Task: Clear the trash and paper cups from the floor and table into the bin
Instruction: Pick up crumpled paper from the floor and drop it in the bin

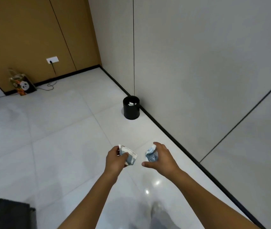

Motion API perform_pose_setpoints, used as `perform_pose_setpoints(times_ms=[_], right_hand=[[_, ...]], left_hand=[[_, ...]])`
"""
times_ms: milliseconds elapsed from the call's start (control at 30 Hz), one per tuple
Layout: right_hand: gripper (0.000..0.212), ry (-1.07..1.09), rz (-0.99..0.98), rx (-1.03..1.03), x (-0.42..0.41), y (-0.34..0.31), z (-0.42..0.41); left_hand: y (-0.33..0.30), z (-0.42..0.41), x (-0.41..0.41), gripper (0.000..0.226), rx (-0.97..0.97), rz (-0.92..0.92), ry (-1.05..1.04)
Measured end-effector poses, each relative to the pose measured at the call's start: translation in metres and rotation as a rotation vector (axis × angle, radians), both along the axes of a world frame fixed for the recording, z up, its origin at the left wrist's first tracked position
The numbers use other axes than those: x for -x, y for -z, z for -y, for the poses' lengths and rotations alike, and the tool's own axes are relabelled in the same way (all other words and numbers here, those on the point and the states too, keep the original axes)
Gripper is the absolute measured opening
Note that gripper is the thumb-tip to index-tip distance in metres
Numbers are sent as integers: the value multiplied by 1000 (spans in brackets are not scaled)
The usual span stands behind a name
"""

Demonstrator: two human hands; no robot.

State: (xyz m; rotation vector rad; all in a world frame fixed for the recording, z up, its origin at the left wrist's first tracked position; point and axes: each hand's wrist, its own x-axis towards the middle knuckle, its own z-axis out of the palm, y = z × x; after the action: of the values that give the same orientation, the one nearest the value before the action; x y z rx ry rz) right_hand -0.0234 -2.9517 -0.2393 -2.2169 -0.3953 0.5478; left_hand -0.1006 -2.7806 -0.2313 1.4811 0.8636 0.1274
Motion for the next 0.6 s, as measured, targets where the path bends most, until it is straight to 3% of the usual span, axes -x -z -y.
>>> perform_pose_setpoints(times_ms=[300, 600], right_hand=[[101, -70, 28, 82, -282, 17, -92], [101, -198, -13, 123, -484, 28, -212]], left_hand=[[16, -89, -265, 32, -8, -35, -72], [32, -191, -433, 24, 55, -85, -223]])
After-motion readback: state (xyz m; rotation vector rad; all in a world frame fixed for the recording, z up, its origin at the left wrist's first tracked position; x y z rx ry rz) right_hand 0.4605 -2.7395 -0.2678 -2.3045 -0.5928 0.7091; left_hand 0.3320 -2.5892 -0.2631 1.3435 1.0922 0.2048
